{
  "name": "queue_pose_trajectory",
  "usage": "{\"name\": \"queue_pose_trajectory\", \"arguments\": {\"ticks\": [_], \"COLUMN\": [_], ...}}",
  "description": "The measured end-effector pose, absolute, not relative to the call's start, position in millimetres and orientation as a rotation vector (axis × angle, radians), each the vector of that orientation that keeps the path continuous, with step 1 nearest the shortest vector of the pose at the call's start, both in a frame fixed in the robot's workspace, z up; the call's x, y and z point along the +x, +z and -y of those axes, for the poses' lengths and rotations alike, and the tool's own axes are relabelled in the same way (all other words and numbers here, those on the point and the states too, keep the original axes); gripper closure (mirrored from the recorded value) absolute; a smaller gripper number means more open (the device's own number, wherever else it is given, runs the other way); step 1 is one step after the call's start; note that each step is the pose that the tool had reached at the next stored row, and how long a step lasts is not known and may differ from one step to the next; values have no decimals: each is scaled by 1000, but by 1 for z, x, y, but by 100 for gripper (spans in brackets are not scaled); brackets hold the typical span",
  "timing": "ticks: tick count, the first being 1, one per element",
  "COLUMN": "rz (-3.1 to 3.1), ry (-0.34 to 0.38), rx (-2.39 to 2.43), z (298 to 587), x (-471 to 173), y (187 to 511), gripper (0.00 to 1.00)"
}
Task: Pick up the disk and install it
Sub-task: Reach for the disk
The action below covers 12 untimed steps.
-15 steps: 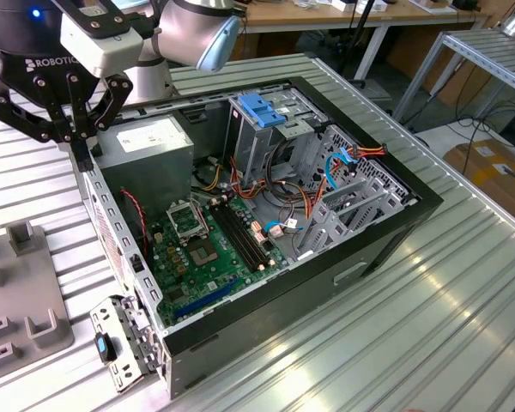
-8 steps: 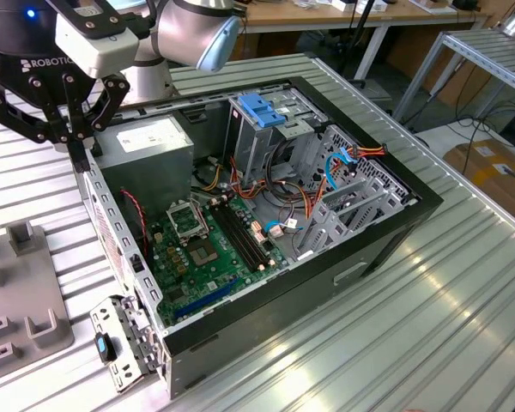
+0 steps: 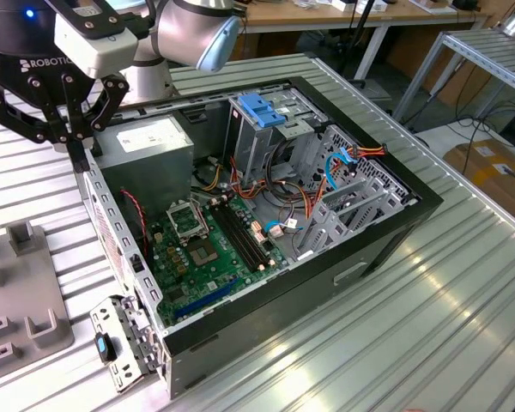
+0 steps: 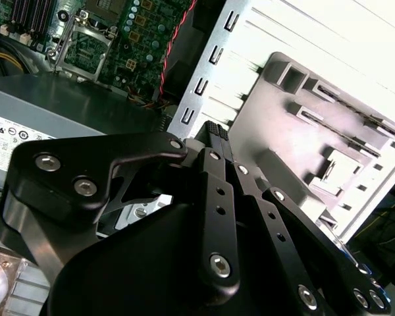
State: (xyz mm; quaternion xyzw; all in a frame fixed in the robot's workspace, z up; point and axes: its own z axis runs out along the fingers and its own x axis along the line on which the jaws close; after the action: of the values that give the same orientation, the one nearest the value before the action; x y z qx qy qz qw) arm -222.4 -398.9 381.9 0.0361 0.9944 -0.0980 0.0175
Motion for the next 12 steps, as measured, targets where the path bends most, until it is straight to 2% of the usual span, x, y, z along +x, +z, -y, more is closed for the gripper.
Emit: {"name": "queue_pose_trajectory", "arguments": {"ticks": [12], "rz": [-3090], "ry": [-304], "rx": [112], "z": [399], "x": [-233], "y": [382], "gripper": [89]}}
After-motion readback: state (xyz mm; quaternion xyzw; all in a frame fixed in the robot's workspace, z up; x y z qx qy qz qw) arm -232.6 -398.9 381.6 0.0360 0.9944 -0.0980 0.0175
